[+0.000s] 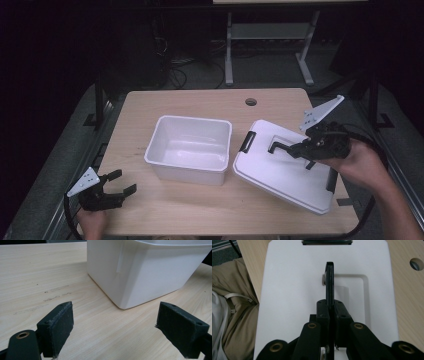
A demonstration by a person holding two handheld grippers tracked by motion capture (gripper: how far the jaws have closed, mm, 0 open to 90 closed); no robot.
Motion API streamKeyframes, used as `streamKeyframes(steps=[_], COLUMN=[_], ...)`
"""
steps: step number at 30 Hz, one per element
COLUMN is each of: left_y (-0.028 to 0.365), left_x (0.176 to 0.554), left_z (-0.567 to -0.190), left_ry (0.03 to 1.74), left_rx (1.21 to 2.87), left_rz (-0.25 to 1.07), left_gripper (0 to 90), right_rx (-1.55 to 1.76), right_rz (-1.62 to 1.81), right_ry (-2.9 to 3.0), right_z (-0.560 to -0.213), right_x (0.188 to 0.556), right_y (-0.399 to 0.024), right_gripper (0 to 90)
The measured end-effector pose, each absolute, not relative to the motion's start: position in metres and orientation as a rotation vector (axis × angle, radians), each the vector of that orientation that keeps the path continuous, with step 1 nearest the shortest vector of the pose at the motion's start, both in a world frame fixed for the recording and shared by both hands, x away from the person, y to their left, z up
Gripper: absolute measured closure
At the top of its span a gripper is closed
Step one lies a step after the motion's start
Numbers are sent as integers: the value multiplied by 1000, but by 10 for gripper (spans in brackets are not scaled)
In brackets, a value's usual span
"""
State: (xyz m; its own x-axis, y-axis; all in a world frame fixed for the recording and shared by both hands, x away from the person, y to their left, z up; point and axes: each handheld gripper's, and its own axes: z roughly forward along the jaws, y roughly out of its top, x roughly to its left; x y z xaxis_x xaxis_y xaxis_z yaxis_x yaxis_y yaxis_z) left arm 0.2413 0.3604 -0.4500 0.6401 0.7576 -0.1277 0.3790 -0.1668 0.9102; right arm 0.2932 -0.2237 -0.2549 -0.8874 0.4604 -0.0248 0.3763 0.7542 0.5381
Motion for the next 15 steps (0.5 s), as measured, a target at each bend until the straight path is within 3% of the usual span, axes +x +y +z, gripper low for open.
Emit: streamKeyframes(steps=[15], left_y=[360], left_x=[241], left_z=[-450], left_ry=[915], left_rx=[1780], left_rz=[438], left_gripper=[131], right_rx=[616], right_rz=[835], right_ry=[2804], right_z=[-236], right_x=[298], right_y=[-203], right_gripper=[845])
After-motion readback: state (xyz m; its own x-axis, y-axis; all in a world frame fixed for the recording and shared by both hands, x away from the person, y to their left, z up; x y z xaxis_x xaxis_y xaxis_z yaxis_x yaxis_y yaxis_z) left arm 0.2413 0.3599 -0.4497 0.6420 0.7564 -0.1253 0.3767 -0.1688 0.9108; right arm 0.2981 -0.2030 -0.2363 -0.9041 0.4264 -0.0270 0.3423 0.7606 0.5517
